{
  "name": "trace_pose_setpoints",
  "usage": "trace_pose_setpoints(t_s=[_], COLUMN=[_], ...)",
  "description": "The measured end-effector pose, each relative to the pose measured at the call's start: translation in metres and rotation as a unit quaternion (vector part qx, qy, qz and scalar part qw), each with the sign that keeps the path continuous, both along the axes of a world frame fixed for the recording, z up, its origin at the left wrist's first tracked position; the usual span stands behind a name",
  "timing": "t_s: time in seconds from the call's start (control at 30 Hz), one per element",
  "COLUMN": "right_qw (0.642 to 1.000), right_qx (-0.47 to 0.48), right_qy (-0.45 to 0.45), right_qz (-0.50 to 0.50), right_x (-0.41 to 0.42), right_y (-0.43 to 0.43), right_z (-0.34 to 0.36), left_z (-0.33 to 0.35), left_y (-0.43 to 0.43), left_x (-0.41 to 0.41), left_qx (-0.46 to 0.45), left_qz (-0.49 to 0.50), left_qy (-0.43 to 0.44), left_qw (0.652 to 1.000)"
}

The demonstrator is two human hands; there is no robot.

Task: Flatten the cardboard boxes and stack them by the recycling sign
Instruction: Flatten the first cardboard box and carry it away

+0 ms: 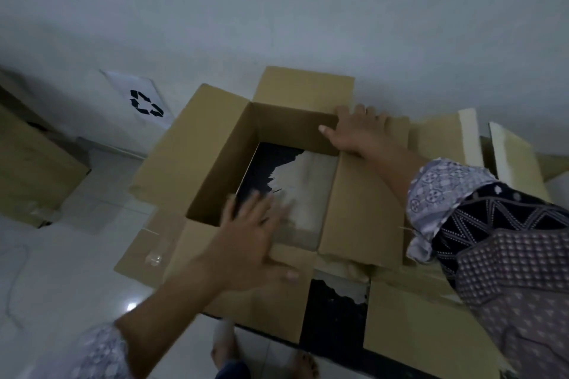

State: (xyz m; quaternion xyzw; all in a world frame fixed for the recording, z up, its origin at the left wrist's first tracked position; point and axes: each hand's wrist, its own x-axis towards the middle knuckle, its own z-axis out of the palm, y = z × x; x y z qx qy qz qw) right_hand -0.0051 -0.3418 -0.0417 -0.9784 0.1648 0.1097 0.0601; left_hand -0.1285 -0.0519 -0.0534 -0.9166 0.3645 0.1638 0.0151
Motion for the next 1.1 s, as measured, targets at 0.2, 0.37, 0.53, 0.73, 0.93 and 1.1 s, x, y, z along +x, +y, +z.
trace_pose_setpoints(t_s=[0.2,0.37,0.53,0.73,0.93,1.1], right_qw=[0.995,0.964,0.744,0.724,0.516,0.507], right_qx=[0.076,0.167,0.321,0.486,0.769,0.791], right_qy=[-0.036,-0.16,-0.513,-0.147,-0.015,-0.113], right_qz=[-0.054,-0.134,-0.284,-0.467,-0.377,-0.322], right_x=[-0.044,-0.099,-0.174,-0.197,-0.198,-0.188], right_y=[0.007,0.022,0.076,0.121,0.151,0.169], right_z=[-0.002,0.033,0.045,-0.037,-0.066,-0.049], left_z=[-0.015,0.003,0.014,0.024,0.037,0.072], left_y=[-0.097,-0.093,-0.065,-0.047,-0.019,0.025], left_x=[-0.043,-0.032,-0.001,0.024,0.041,0.055], left_qx=[-0.046,-0.047,-0.173,-0.214,-0.278,-0.388], left_qz=[0.086,0.14,0.175,0.205,0.215,0.223], left_qy=[-0.01,-0.065,-0.108,-0.097,-0.035,0.172], left_qw=[0.995,0.987,0.963,0.95,0.936,0.878])
